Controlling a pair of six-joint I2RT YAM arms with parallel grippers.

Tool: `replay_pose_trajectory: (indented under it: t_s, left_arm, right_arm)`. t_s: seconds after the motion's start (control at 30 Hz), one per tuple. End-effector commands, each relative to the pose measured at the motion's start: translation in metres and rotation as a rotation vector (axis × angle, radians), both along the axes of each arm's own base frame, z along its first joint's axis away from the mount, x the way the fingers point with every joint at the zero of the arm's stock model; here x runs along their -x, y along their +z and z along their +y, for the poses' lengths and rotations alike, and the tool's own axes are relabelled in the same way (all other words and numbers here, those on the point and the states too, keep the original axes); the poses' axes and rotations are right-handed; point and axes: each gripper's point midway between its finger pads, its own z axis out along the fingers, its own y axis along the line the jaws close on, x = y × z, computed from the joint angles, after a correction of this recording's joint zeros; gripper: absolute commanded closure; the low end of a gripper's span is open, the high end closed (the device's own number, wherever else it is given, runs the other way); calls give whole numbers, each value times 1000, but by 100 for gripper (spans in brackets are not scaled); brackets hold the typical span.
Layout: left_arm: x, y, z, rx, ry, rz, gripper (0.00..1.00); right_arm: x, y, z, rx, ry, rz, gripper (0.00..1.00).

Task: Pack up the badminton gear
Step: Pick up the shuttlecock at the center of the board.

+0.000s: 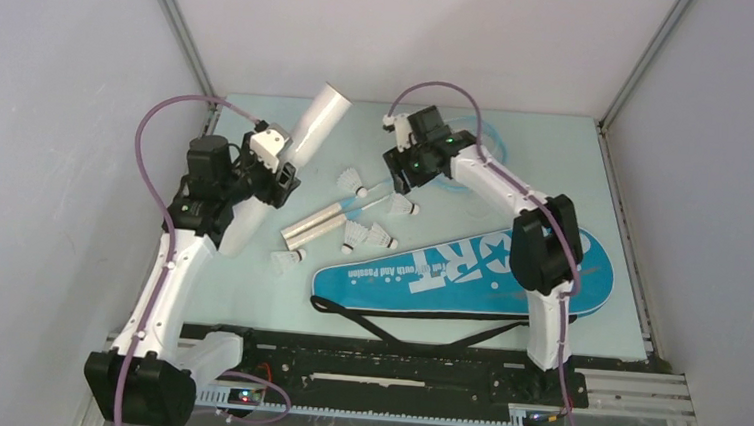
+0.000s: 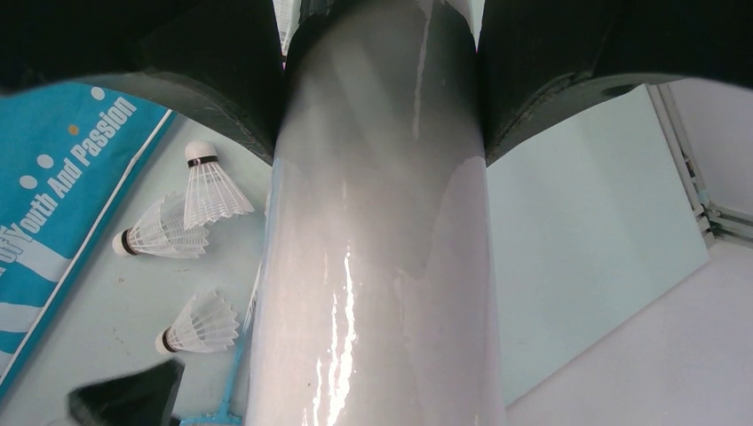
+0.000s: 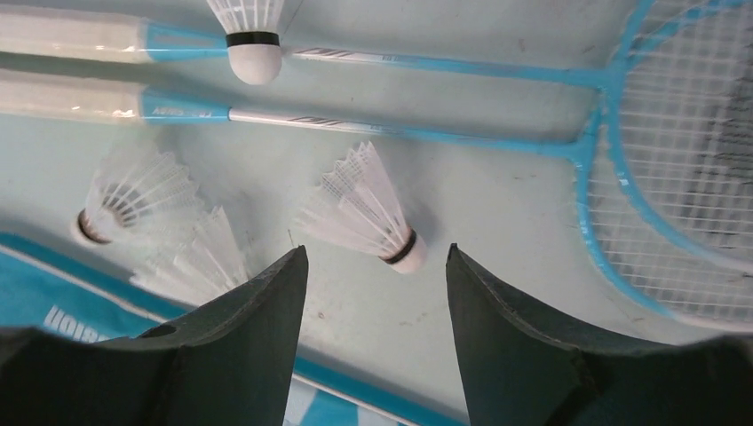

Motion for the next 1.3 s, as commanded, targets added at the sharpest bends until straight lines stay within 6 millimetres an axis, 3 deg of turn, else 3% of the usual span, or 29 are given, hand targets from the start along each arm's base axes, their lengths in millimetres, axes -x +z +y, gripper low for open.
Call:
replay_pose_trajectory:
  t_s: [0.0, 0.3, 0.47, 0.67, 0.93, 1.27]
  left_arm:
    - [-2, 38, -2, 34, -9, -115, 94]
    - [-2, 36, 0, 33, -7, -108, 94]
    - [-1, 34, -4, 42, -30, -104, 94]
    - [0, 32, -6, 47, -42, -95, 94]
    - [2, 34, -8, 46, -54, -98, 94]
    - [4, 32, -12, 56, -81, -89, 92]
  right_arm:
    - [-8, -18, 7, 79, -151, -4, 33]
    - [-14, -35, 24, 126, -198, -1, 37]
    - [-25, -48, 20, 190, -218, -11, 37]
    - [-21, -59, 17, 219, -215, 18, 44]
    - [-2, -55, -4, 249, -195, 45, 55]
    - [10, -49, -48, 343, -209, 38, 83]
